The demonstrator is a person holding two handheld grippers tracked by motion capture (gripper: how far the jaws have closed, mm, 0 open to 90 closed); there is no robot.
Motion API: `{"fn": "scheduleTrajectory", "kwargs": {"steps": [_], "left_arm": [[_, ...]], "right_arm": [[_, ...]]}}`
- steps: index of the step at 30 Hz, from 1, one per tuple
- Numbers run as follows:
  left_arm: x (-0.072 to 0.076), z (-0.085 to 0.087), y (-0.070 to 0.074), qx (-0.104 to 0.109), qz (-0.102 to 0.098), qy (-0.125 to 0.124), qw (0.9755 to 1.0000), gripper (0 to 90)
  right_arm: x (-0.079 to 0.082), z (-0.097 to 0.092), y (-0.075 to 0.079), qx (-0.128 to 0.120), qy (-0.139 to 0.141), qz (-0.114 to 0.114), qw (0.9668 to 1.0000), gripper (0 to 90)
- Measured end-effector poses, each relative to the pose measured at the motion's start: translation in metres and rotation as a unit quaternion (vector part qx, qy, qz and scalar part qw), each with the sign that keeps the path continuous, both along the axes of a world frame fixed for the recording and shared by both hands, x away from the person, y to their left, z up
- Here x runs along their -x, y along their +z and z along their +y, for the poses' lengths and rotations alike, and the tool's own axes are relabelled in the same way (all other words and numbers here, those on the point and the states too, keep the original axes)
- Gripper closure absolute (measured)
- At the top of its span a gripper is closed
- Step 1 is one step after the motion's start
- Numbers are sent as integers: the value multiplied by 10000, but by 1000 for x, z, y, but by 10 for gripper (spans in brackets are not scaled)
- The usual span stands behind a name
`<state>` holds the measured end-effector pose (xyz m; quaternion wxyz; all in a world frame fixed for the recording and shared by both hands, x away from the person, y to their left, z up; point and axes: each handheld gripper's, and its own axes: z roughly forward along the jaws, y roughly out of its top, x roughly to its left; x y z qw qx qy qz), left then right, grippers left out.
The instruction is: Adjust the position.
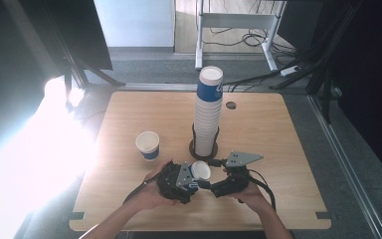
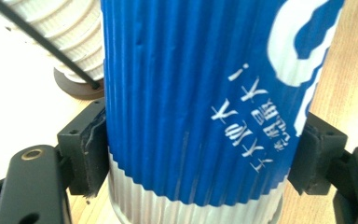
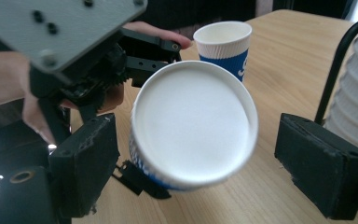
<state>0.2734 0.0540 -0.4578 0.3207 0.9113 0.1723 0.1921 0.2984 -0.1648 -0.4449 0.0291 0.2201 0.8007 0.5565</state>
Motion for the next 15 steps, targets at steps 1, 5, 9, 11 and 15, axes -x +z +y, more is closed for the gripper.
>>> {"fn": "scheduleTrajectory", "kwargs": {"steps": [1,5,9,11,15], "left_arm": [[0,-1,0,-9,26,-27,10000,206],[1,-5,-1,-82,49,-84,9999,204],[1,-6,0,-155,49,-135,9998,200],[1,-6,0,-200,42,-160,9997,194],[1,-4,0,-69,75,-156,9998,169]], "right_arm": [[0,2,-1,2,3,13,10000,138],[-1,8,-4,103,68,59,9999,166],[0,9,-6,138,165,73,9997,257],[0,9,-6,140,183,84,9997,264],[0,8,-5,71,210,91,9997,275]]}}
